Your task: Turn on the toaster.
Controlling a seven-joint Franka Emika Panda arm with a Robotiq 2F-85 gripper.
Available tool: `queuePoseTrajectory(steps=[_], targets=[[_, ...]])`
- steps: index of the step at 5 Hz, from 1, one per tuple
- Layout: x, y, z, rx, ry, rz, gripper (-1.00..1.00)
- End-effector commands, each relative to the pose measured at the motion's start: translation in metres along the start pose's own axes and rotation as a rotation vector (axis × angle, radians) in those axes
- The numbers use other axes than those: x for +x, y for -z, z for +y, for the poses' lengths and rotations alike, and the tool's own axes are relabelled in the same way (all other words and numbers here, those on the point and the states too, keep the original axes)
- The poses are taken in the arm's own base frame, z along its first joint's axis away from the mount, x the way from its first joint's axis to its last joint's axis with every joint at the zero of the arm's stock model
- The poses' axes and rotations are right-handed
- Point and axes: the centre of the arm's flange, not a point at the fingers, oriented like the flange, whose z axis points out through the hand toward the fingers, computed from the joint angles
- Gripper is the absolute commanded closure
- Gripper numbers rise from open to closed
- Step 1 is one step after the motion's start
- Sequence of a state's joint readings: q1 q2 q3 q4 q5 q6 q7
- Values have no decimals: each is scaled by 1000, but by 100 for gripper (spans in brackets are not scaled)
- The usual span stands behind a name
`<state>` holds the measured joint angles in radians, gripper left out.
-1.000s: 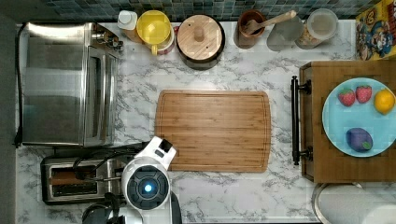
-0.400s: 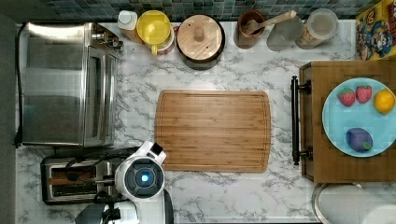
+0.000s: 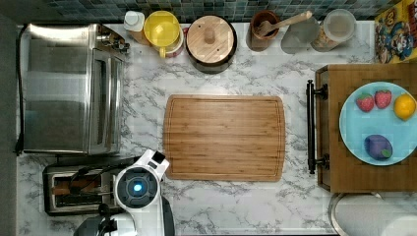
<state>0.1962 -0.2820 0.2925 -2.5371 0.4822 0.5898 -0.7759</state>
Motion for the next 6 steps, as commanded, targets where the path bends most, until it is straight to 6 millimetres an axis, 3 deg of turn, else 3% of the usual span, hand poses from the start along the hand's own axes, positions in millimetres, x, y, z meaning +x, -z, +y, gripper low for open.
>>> queuePoseTrajectory(steps=[1, 3, 5, 6], targets=[[16, 11, -28, 8, -67, 86, 100], [36, -12, -16, -48, -140, 46, 100], [47, -22, 12, -43, -206, 16, 100], [51, -39, 18, -48, -218, -30, 100]])
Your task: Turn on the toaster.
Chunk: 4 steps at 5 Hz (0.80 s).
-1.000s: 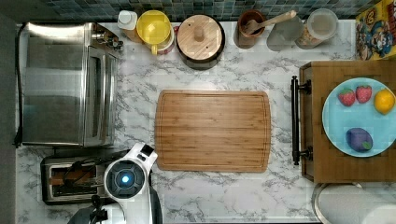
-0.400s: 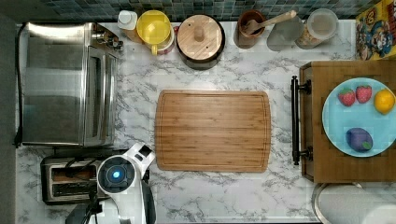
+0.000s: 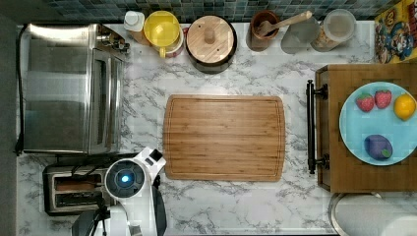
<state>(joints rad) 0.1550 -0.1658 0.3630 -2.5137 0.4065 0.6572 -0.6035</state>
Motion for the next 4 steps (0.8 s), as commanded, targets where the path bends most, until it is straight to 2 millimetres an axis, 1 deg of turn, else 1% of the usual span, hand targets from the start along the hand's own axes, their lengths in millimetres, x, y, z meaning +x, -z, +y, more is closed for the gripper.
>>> queuePoseTrajectory(steps=[1, 2, 3, 4], targets=[[35, -28, 1, 37, -34, -110, 100], [33, -45, -9, 40, -5, -134, 100], [34, -87, 9, -6, -37, -201, 100], [25, -106, 20, -42, -48, -206, 100]])
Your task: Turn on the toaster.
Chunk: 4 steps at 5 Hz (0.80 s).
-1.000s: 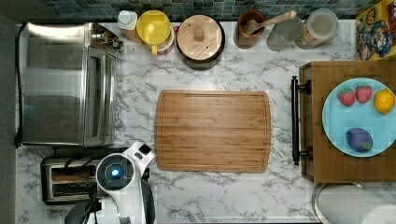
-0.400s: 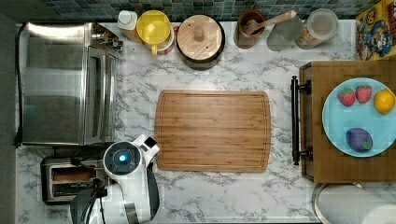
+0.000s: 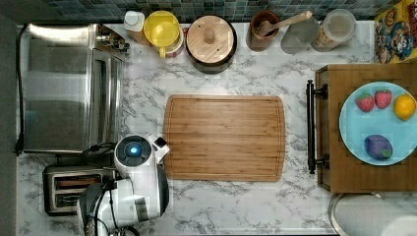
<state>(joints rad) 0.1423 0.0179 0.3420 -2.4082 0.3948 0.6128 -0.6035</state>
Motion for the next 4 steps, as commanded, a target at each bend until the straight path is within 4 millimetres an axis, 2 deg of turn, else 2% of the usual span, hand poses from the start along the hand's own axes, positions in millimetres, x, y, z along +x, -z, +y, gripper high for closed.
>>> queuePoseTrajectory(steps=[1, 2, 4], targets=[[-16, -66, 6, -56, 20, -28, 100], [-23, -74, -1, -79, 59, -44, 100], [-23, -74, -1, -79, 60, -44, 100]])
